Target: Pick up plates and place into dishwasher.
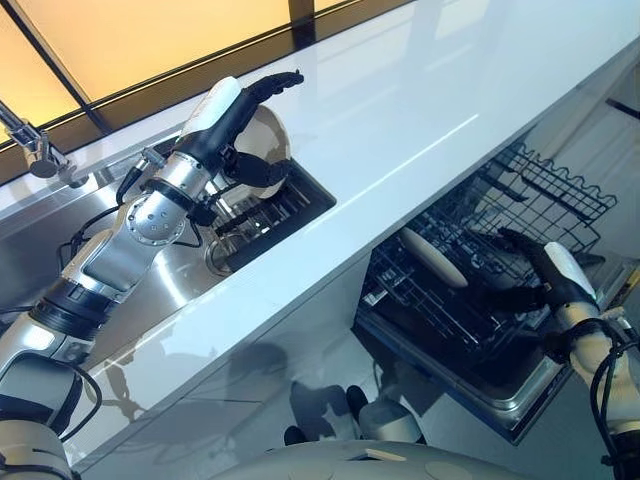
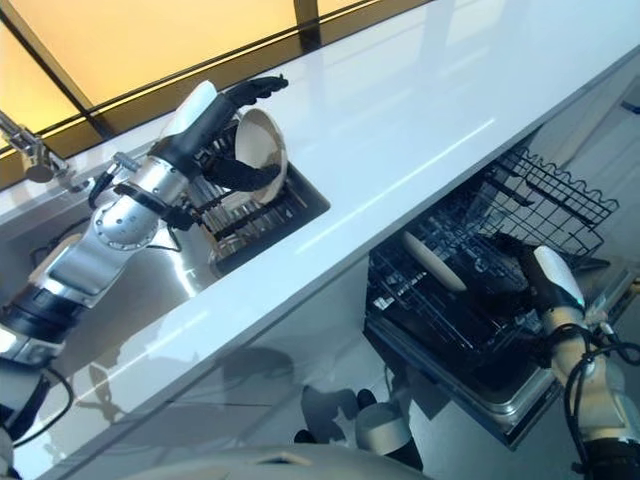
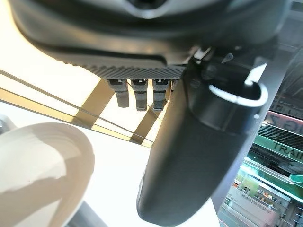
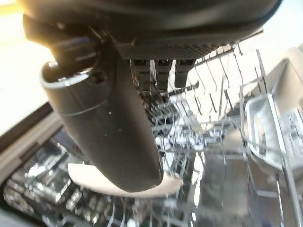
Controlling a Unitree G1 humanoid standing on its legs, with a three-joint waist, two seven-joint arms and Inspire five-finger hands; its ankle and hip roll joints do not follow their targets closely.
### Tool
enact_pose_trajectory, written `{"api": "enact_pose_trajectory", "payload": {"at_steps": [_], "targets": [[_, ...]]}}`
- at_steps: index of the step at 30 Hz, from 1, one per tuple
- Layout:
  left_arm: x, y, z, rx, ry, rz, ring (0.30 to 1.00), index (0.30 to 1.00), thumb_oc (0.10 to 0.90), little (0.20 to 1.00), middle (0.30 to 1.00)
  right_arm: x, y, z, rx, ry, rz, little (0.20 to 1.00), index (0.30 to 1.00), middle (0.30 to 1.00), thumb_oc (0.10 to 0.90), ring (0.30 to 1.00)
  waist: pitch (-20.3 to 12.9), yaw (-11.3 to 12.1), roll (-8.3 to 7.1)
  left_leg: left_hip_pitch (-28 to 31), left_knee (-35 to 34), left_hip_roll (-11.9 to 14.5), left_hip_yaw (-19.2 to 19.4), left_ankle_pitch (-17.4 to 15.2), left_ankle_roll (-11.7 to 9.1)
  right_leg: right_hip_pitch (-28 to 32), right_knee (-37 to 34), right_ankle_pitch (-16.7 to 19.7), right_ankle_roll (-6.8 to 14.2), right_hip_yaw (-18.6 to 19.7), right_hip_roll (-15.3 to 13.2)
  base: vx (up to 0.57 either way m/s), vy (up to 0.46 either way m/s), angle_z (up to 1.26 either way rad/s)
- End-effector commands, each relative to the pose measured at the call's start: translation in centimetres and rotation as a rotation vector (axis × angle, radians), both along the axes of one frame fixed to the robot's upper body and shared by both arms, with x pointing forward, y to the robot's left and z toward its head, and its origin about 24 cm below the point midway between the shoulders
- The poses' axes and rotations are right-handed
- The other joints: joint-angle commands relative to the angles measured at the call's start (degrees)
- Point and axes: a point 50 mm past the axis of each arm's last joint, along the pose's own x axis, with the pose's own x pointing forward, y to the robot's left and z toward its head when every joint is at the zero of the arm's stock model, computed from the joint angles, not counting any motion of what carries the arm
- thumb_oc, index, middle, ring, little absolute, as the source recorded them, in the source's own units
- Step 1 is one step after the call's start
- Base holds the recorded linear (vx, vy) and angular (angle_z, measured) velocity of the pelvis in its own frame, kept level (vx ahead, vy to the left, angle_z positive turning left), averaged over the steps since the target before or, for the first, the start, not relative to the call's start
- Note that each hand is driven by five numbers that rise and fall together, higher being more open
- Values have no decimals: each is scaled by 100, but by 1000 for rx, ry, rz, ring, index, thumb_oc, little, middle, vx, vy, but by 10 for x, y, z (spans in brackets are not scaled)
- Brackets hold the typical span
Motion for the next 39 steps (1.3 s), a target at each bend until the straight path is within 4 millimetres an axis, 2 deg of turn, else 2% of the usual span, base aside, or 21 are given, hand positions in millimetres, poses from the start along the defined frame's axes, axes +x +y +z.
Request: {"api": "enact_pose_trajectory", "payload": {"at_steps": [1, 9, 13, 18, 23, 27, 39], "targets": [[-8, 13, 50, -23, -247, 27, 900, 900, 800, 900, 900, 14, -3, 77, -157, -335, 72, 900, 900, 900, 800, 900, -433, 48, 77, -88, 178, -63, -28, -525, 91, -416, 505, -273, 673, -168, 122, 6, 6, -6], [-8, 25, 47, 7, -241, 86, 900, 900, 800, 900, 900, 5, -1, 97, -173, -454, 75, 900, 900, 900, 800, 900, -433, -3, 129, -79, 143, -86, -19, -509, 99, -432, 532, -287, 675, -152, 133, 1, 1, -1], [-4, 38, 52, 122, -276, 178, 900, 900, 800, 900, 900, -3, 0, 116, -241, -495, 105, 900, 900, 900, 800, 900, -429, -86, 184, -96, 126, -118, -19, -497, 92, -473, 560, -286, 691, -148, 131, 0, 0, 0], [5, 53, 56, 182, -282, 264, 900, 900, 800, 900, 900, -2, 5, 124, -281, -492, 152, 900, 900, 900, 800, 900, -470, -126, 218, -119, 114, -131, 28, -478, 94, -502, 551, -278, 697, -144, 123, 11, -2, -2], [11, 67, 59, 201, -304, 320, 900, 900, 800, 900, 900, 1, 8, 125, -290, -476, 170, 900, 900, 900, 800, 900, -472, -154, 255, -134, 132, -142, 71, -472, 94, -531, 575, -272, 697, -137, 110, 36, -3, -7], [14, 71, 67, 184, -342, 343, 900, 900, 800, 900, 900, 2, 8, 124, -281, -455, 178, 900, 900, 900, 800, 900, -479, -198, 279, -134, 135, -147, 121, -465, 85, -544, 591, -272, 702, -126, 102, 56, -2, -3], [19, 64, 84, 216, -409, 334, 900, 900, 800, 900, 900, 2, 9, 119, -276, -407, 204, 900, 900, 900, 800, 900, -441, -322, 312, -163, 172, -148, 222, -479, 92, -610, 631, -268, 717, -64, 87, 74, -43, -1]]}}
